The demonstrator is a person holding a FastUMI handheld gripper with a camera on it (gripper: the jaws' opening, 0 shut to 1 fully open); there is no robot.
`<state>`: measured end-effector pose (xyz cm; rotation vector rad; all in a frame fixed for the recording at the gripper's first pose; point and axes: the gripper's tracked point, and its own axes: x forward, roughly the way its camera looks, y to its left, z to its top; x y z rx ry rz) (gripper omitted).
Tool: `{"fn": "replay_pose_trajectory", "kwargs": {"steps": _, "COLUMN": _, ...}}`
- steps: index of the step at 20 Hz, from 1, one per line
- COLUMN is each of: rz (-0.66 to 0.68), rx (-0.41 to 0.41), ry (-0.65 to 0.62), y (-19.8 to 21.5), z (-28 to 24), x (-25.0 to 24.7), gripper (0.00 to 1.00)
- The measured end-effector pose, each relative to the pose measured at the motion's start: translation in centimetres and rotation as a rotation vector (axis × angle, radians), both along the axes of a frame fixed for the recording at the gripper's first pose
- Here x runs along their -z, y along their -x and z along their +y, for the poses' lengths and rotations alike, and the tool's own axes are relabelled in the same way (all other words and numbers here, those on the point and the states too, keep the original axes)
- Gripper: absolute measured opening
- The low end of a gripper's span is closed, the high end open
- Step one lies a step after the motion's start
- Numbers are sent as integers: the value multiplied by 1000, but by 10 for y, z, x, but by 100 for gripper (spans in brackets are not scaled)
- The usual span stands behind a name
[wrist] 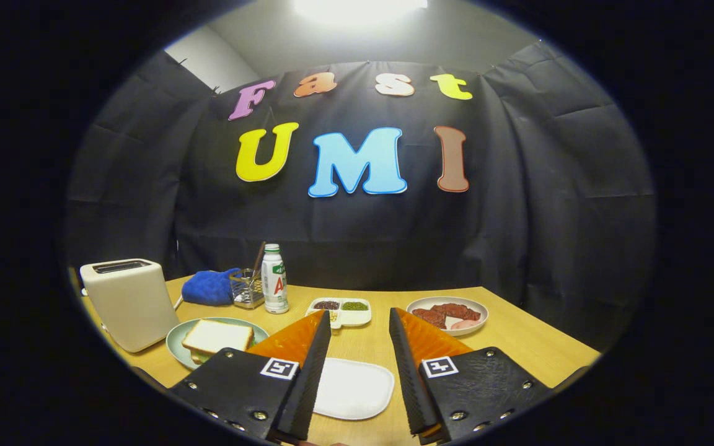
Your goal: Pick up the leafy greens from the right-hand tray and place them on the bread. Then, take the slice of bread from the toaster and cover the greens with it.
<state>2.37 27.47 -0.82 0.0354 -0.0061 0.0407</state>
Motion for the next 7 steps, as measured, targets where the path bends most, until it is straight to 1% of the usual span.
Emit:
{"fn": "replay_pose_trajectory", "kwargs": {"steps": 2, "rz": 4, "rx": -8, "ry": -44, "y": 4, "z": -35, "x": 1, "gripper": 58}}
{"fn": "replay_pose_trajectory", "kwargs": {"steps": 3, "rz": 14, "rx": 1, "ry": -55, "y": 5, "z": -56, "x": 3, "gripper": 58}}
{"fn": "replay_pose_trajectory", "kwargs": {"steps": 4, "rz": 19, "rx": 6, "ry": -51, "y": 8, "z": -80, "x": 6, "gripper": 58}}
{"fn": "replay_pose_trajectory", "kwargs": {"steps": 5, "rz": 21, "rx": -11, "ry": -26, "y": 12, "z": -98, "x": 9, "gripper": 58}}
{"fn": "replay_pose_trajectory", "kwargs": {"steps": 7, "rz": -7, "rx": 11, "ry": -1, "y": 19, "z": -143, "x": 11, "gripper": 58}}
